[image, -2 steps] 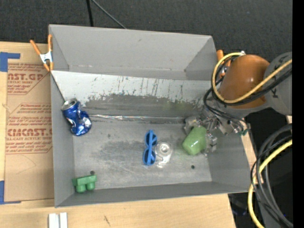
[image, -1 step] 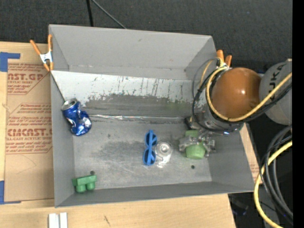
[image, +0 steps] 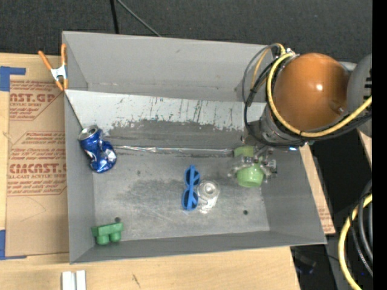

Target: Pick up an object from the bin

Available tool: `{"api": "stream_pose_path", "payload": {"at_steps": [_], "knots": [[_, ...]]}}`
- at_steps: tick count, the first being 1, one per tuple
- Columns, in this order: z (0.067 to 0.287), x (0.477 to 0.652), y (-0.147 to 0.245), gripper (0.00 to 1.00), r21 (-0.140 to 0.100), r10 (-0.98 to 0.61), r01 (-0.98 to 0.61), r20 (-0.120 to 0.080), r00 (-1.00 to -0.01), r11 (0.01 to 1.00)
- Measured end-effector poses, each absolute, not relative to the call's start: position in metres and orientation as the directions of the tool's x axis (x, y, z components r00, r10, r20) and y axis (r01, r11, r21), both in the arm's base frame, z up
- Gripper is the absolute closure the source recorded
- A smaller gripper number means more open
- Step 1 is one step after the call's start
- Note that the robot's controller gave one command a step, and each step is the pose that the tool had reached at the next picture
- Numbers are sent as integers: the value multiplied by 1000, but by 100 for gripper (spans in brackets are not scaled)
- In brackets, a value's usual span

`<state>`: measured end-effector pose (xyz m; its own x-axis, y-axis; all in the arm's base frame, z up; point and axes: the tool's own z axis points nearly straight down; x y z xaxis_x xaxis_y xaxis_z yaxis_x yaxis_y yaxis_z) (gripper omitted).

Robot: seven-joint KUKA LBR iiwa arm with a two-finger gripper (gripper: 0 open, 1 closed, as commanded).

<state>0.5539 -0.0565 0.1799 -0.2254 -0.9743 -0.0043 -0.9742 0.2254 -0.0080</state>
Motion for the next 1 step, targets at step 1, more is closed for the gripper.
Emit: {"api": "stream_pose_path", "payload": {"at_steps": [1], "knots": [[300, 539, -72, 100, -9, -988, -988, -1, -155, 155]]}}
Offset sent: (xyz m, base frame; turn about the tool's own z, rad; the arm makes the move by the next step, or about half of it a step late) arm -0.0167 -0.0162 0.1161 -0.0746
